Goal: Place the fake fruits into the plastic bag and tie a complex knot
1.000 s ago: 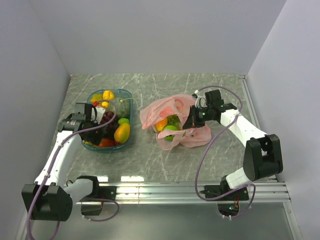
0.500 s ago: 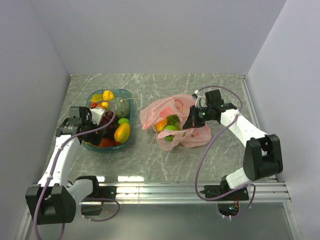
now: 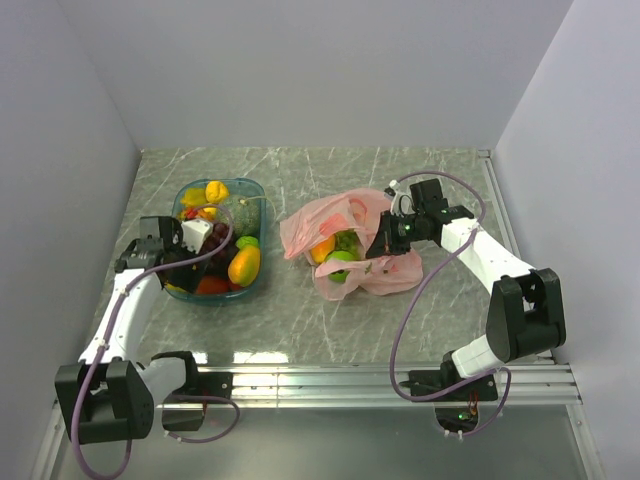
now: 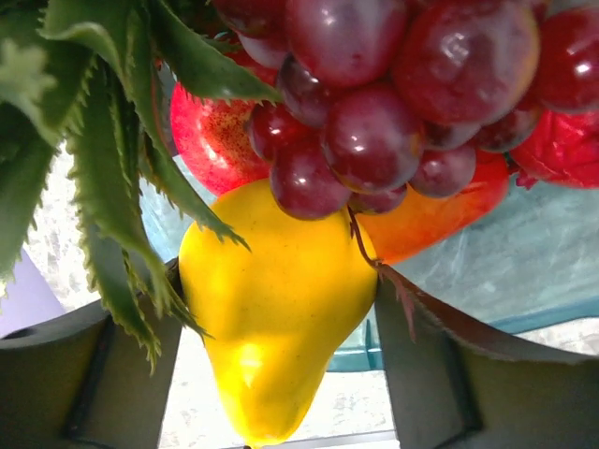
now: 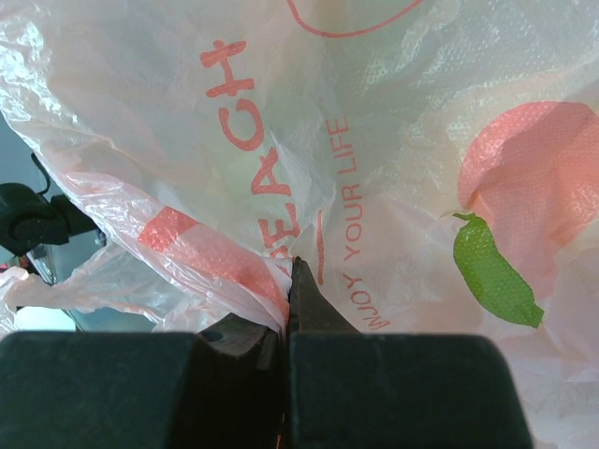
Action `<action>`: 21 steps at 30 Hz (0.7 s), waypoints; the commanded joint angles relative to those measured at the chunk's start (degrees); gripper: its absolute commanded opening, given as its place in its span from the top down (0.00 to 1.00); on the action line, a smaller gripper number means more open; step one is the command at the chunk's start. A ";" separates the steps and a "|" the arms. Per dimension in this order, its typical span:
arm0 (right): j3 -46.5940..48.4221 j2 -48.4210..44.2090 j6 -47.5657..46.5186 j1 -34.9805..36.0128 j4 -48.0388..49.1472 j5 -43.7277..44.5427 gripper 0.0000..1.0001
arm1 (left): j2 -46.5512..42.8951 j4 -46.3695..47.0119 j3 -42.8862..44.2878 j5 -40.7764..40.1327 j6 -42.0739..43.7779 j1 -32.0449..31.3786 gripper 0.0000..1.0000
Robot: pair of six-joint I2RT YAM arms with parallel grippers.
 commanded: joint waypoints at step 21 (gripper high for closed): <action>4.59 0.16 0.41 0.35 1.20 -0.41 1.00 | -10.43 -38.17 22.23 32.31 13.31 -1.17 0.44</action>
